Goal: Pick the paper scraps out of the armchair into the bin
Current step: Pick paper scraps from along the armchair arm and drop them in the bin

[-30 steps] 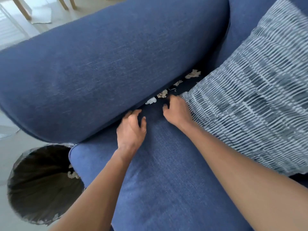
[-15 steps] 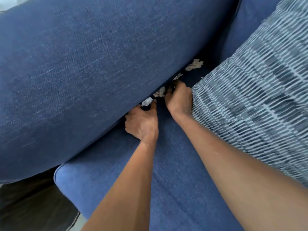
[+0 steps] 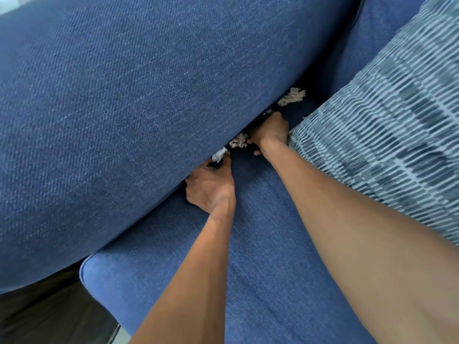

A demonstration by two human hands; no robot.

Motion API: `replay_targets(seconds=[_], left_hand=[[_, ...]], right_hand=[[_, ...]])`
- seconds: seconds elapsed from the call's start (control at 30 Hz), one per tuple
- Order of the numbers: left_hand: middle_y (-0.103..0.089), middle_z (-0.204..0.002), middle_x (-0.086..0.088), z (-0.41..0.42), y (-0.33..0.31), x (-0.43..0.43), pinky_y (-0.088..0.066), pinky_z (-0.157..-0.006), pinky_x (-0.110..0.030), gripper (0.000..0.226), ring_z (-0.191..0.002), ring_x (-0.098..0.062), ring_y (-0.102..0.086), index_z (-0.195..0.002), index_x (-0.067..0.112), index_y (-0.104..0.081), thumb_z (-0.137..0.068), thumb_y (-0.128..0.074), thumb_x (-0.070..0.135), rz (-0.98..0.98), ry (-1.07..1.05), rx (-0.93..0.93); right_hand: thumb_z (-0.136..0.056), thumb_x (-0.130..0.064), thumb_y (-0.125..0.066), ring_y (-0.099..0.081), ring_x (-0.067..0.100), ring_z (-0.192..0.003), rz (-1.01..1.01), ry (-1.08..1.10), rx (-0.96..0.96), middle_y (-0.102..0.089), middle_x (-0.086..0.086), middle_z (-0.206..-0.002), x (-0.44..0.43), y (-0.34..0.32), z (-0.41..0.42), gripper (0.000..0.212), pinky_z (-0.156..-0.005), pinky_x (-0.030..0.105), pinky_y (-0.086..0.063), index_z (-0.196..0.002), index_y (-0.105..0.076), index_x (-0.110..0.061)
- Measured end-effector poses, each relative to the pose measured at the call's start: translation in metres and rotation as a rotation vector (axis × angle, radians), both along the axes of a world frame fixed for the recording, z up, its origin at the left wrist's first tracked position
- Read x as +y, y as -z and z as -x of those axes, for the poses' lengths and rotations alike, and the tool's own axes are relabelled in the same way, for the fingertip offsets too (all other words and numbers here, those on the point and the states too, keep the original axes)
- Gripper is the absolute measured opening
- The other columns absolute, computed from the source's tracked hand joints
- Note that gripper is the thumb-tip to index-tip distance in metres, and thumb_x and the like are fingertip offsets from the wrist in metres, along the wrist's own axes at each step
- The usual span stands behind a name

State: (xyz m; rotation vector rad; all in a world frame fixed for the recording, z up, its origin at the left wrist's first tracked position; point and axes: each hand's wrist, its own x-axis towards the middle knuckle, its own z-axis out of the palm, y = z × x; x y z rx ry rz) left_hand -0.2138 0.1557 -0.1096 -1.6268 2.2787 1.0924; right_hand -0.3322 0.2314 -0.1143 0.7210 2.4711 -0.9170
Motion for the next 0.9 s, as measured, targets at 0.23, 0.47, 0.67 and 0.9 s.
replay_targets(seconds=[0.23,0.47,0.67,0.9], left_hand=[[-0.073,-0.103,-0.006,-0.001,-0.003,-0.001,-0.043,-0.074,-0.030,0.046,-0.095,-0.026,-0.069,-0.090,0.024,-0.075,-0.076,-0.071,0.067,-0.032,-0.021,0.013],[-0.074,-0.100,-0.003,-0.001,-0.005,-0.003,-0.042,-0.074,-0.029,0.042,-0.097,-0.024,-0.069,-0.087,0.026,-0.075,-0.078,-0.070,0.067,-0.045,-0.009,0.029],[-0.073,-0.101,-0.001,-0.001,-0.009,-0.003,-0.039,-0.073,-0.027,0.037,-0.099,-0.023,-0.068,-0.089,0.028,-0.076,-0.080,-0.070,0.064,-0.060,-0.013,0.033],[-0.074,-0.102,0.002,-0.002,-0.008,-0.004,-0.040,-0.073,-0.027,0.028,-0.102,-0.020,-0.067,-0.092,0.030,-0.075,-0.084,-0.070,0.056,-0.060,-0.037,0.065]], right_hand=[[-0.088,0.001,-0.070,-0.068,0.027,-0.103,-0.192,-0.077,0.140,-0.069,0.014,-0.115,0.001,0.001,-0.003,0.021,-0.084,0.030,-0.055,-0.109,-0.066,-0.003],[-0.085,-0.008,-0.073,-0.071,0.023,-0.095,-0.088,-0.199,0.048,-0.073,0.013,-0.107,0.005,-0.006,-0.002,0.024,-0.077,0.031,-0.060,-0.108,-0.068,-0.003],[-0.095,-0.021,-0.067,-0.065,0.012,-0.061,0.060,-0.317,-0.081,-0.070,0.003,-0.072,0.009,-0.018,-0.004,0.019,-0.043,0.022,-0.047,-0.107,-0.067,-0.008],[-0.095,-0.010,-0.065,-0.050,0.010,-0.052,0.144,-0.377,-0.179,-0.061,0.003,-0.070,0.007,-0.026,-0.009,0.008,-0.041,0.020,-0.042,-0.101,-0.066,-0.004]])
